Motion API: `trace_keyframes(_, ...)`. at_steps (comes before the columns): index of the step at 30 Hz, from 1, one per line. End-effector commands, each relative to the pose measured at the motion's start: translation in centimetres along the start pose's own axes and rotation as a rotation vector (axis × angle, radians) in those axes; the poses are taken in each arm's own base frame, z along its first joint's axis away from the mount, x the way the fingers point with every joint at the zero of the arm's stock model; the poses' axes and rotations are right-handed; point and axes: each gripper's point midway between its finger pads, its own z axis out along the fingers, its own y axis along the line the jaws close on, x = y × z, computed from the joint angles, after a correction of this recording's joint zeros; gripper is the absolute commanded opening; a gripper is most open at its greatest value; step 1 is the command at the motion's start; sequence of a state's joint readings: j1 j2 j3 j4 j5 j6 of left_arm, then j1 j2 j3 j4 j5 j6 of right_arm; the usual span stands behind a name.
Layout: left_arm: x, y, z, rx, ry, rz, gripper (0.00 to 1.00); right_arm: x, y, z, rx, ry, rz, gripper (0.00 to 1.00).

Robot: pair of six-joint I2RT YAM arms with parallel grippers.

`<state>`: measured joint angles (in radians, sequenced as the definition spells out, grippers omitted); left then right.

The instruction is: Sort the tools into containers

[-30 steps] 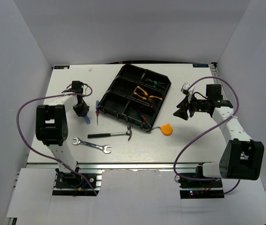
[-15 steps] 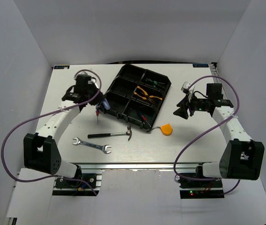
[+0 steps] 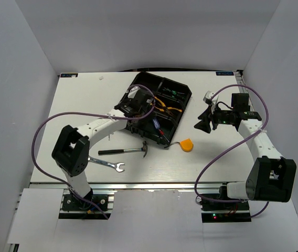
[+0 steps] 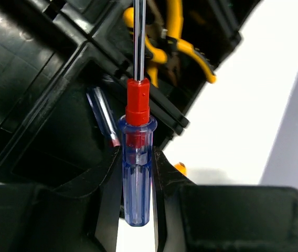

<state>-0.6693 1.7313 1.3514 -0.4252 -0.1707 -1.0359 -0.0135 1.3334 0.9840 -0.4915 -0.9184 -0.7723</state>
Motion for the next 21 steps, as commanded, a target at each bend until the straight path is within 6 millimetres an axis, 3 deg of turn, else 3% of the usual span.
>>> trace_keyframes(1,-1.9,-0.7,0.1,-0.033,-0.118,-0.051,0.00,-1.4,-0.1,-0.4,0.016,-0.035,-0.047,0.61)
trace_keyframes(5,-0.8,-0.6,1.6,-0.060,-0.107,-0.035,0.00,-1.3,-0.1,-0.4,0.016,-0.035,-0.044,0.61)
trace_keyframes(7,-0.3,-0.6,1.8,-0.062,-0.096,-0.028,0.05,-1.4,-0.1,-0.4,0.017,-0.036,-0.045,0.61)
trace_keyframes(13,0.6,-0.5,2.3,-0.064,-0.064,-0.033,0.22,-1.2,-0.1,-0.4,0.015,-0.034,-0.041,0.61)
trace_keyframes(15,0.6,-0.6,2.1,-0.059,-0.058,-0.037,0.34,-1.2,-0.2,-0.3,0.014,-0.033,-0.038,0.61)
trace_keyframes(17,0.6,-0.8,2.0,-0.051,-0.056,-0.038,0.37,-1.2,-0.2,-0.3,0.013,-0.035,-0.040,0.61)
trace_keyframes(21,0.3,-1.1,1.3,-0.036,-0.062,-0.033,0.54,-1.3,-0.3,-0.3,0.014,-0.034,-0.040,0.61)
